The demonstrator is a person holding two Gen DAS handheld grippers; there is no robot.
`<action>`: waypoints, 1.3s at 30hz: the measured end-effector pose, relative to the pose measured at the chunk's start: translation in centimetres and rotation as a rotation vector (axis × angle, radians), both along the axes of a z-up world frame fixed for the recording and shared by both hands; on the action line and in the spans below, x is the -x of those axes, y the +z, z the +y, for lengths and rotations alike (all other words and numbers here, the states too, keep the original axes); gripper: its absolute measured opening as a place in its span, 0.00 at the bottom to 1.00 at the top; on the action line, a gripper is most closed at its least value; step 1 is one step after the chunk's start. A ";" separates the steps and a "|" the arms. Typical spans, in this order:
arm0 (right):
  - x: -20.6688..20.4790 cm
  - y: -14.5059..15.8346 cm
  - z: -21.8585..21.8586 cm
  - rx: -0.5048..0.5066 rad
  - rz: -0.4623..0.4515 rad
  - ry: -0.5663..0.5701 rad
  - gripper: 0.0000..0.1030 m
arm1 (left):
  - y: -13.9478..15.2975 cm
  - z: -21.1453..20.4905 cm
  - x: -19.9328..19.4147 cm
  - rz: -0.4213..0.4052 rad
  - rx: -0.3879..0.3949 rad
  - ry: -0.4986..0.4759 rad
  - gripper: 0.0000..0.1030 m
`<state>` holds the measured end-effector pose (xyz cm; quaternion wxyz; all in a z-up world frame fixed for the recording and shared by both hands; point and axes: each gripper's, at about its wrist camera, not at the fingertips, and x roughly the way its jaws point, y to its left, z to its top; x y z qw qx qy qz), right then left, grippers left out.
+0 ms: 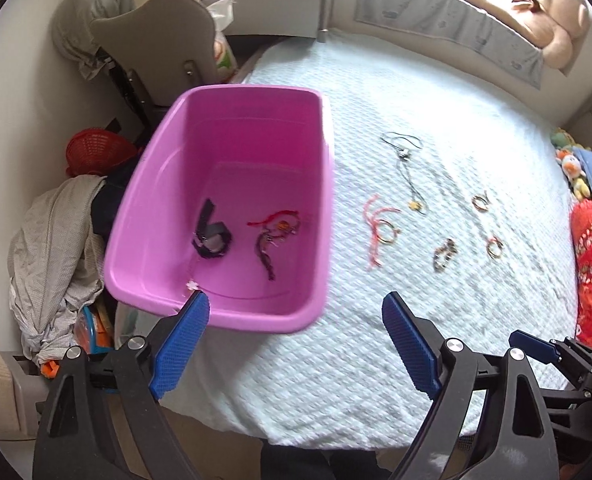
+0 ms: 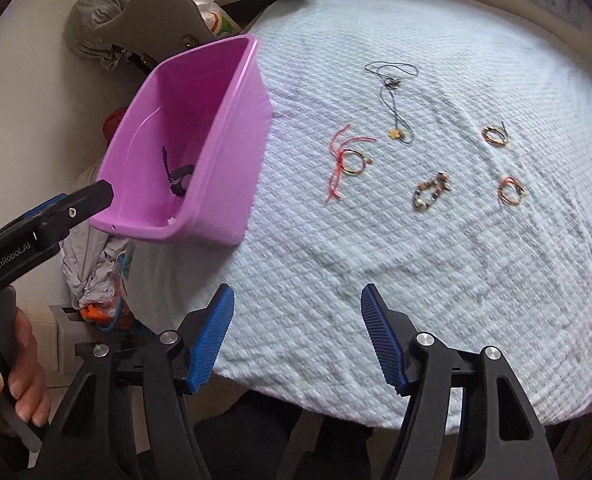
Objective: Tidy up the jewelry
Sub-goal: 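Move both open tools back from the tub over the jewelry on the bed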
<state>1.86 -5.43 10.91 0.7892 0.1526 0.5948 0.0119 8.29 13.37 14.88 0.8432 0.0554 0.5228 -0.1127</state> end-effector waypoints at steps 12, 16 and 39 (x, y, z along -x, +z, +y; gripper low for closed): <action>11.6 -0.7 -9.2 0.030 -0.050 -0.080 0.66 | -0.9 -7.4 8.0 0.002 -0.012 -0.046 0.88; 13.4 -1.2 -11.3 0.034 -0.059 -0.099 0.66 | -1.5 -9.1 9.8 0.003 -0.018 -0.040 0.88; 8.5 -4.2 -15.8 0.103 -0.089 -0.267 0.67 | -5.2 -13.9 2.7 -0.041 -0.020 -0.138 0.89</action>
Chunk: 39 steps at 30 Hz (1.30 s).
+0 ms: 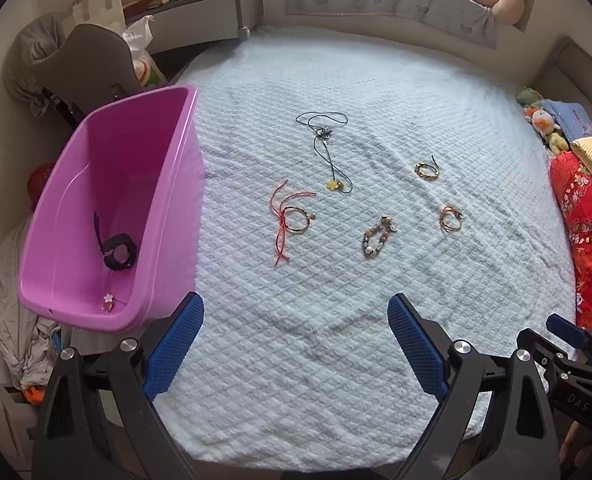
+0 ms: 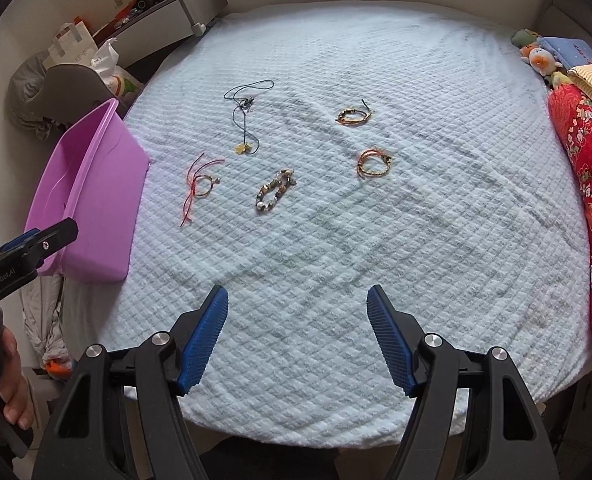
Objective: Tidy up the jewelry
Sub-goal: 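Move both open tools back from the tub over the jewelry on the bed, then lower the left tool to the brown-white beaded bracelet while the right tool lowers to the orange braided bracelet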
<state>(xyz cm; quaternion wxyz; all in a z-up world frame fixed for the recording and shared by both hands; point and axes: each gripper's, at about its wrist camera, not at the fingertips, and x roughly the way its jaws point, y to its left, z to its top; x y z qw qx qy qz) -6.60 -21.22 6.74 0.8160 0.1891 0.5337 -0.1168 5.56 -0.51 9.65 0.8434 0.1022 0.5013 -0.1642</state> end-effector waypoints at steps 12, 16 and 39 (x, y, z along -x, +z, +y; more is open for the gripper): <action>-2.7 -2.4 -3.1 0.044 0.017 -0.053 0.67 | -3.8 -2.3 -2.9 0.038 0.020 0.008 0.89; -3.1 -2.8 -4.5 0.055 0.017 -0.036 0.67 | -4.4 -3.4 -3.1 0.040 0.023 0.023 0.89; -7.7 -10.8 -13.8 0.006 -0.009 0.246 0.67 | -10.2 -10.4 -1.2 0.011 -0.002 0.300 0.89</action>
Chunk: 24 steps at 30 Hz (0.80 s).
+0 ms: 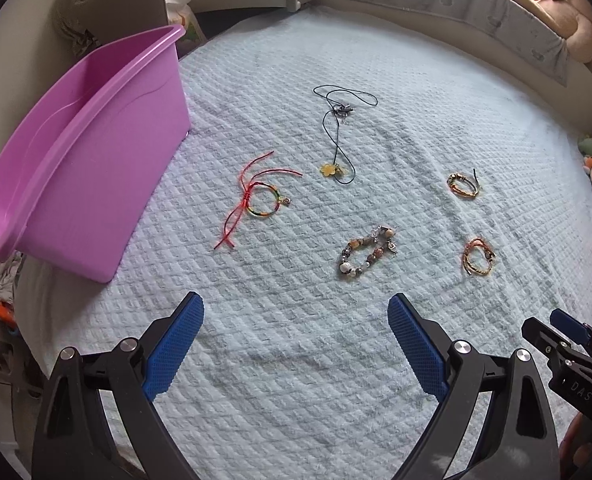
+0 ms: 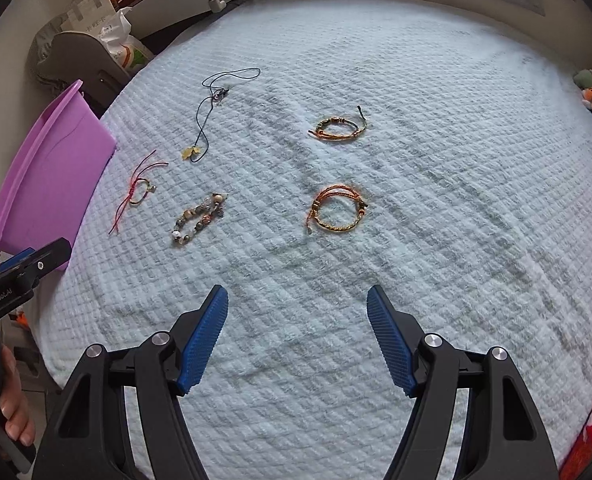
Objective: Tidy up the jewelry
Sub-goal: 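Lower the left tool to the brown-white beaded bracelet while the right tool lowers to the orange braided bracelet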
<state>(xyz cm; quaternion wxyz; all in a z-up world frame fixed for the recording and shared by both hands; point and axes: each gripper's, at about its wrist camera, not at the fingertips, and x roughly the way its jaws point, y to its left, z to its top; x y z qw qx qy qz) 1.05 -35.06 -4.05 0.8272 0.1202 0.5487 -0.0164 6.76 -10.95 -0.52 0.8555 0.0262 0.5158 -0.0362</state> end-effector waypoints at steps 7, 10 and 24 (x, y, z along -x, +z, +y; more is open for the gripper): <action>-1.5 -3.8 -1.8 0.001 -0.025 -0.023 0.67 | -4.2 -1.9 -1.6 -0.014 0.006 -0.022 0.89; -2.2 -5.2 -2.3 0.005 -0.029 -0.029 0.67 | -5.8 -2.5 -2.2 -0.022 0.019 -0.019 0.89; -5.1 -9.1 -3.2 -0.004 -0.069 -0.043 0.67 | -10.2 -5.0 -4.6 -0.056 0.035 -0.052 0.89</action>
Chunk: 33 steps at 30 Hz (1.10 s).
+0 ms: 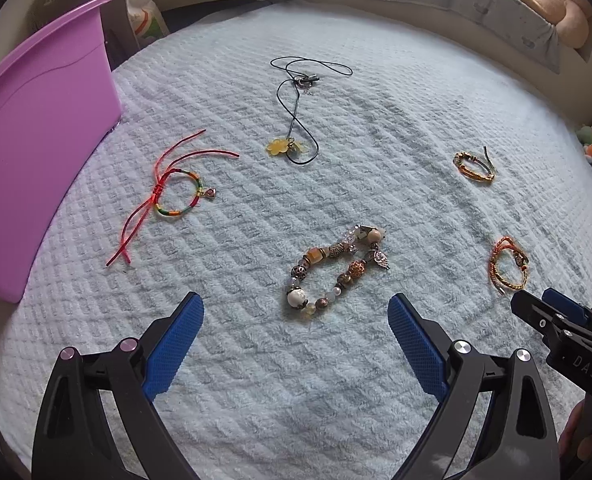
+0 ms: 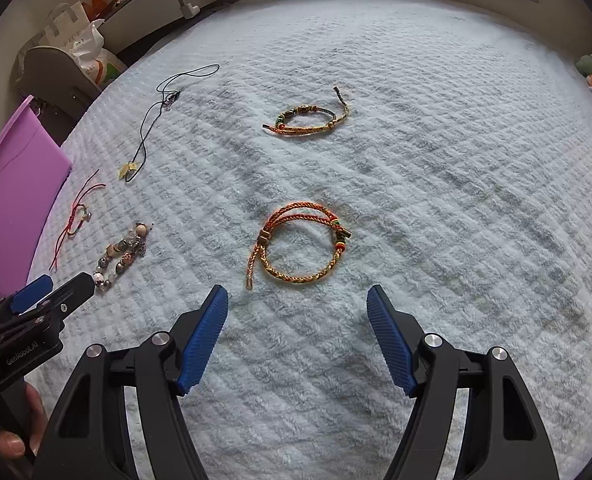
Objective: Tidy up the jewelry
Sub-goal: 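Lower the left tool to the brown-white beaded bracelet while the right tool lowers to the orange braided bracelet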
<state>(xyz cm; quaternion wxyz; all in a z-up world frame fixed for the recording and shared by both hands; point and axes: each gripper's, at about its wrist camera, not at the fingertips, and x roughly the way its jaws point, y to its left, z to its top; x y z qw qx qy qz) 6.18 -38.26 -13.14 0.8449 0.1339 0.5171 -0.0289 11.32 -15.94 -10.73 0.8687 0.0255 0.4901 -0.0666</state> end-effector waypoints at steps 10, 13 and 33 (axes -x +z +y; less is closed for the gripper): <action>-1.7 -1.6 0.5 0.035 -0.014 0.042 0.67 | -1.7 -0.9 -1.1 -0.014 0.004 -0.003 0.89; -2.0 -1.9 0.5 0.038 -0.021 0.045 0.67 | -2.1 -1.3 -1.5 -0.009 0.003 -0.010 0.89; -4.1 -2.8 1.1 0.078 -0.057 0.059 0.70 | -3.9 -2.6 -3.3 -0.002 -0.011 -0.038 0.92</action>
